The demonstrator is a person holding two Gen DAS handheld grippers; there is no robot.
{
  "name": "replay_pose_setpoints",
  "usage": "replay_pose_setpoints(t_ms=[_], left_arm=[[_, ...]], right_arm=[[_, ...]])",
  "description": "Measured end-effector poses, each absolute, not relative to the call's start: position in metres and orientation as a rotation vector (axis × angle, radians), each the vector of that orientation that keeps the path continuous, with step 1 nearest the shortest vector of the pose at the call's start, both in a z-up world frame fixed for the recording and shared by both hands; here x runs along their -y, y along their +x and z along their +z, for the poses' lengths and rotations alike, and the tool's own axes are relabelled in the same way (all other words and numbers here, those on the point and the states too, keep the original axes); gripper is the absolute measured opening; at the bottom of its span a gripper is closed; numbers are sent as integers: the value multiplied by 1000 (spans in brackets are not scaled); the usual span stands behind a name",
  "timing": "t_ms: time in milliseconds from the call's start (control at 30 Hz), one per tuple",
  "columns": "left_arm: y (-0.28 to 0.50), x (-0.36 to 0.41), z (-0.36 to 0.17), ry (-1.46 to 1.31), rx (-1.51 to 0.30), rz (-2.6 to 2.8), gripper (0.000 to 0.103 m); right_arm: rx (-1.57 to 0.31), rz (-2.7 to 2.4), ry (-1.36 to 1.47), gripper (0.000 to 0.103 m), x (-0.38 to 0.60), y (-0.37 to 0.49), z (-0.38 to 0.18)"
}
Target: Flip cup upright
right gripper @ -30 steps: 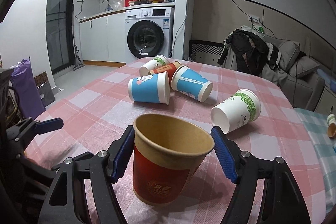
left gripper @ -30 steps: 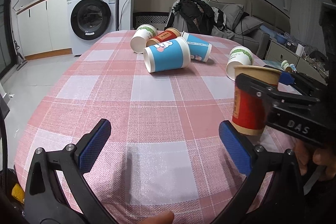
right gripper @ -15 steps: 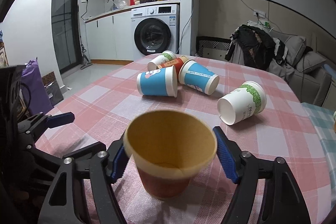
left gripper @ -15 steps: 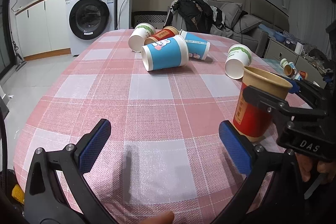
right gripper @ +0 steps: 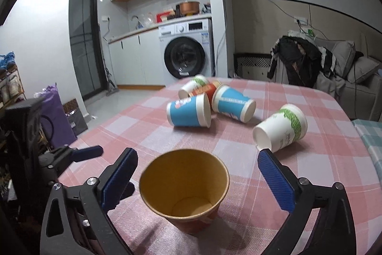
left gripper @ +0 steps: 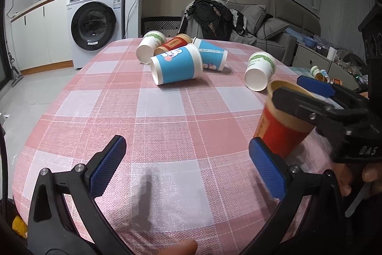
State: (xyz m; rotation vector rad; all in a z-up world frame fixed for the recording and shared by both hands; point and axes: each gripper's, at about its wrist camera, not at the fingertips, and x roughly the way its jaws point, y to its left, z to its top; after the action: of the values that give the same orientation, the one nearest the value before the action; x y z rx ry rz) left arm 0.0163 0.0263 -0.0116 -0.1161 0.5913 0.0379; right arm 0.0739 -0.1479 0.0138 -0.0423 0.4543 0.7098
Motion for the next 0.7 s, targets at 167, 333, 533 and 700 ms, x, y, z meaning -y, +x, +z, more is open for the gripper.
replay_pose_setpoints(t_ms=[167, 333, 533, 700], left_arm=[[12, -22, -8, -102, -561, 19, 103], [5, -15, -2, -83, -515, 6, 103], [-2, -11, 2, -77, -478, -9, 103], [-6, -6, -1, -58, -437, 2, 103]], right_arm=[[-405, 744, -6, 103, 168, 66, 18], [-414, 770, 12, 103, 188, 60, 12], [-376, 776, 22, 103, 202, 49, 5], [-364, 811, 1, 103, 198, 42, 3]])
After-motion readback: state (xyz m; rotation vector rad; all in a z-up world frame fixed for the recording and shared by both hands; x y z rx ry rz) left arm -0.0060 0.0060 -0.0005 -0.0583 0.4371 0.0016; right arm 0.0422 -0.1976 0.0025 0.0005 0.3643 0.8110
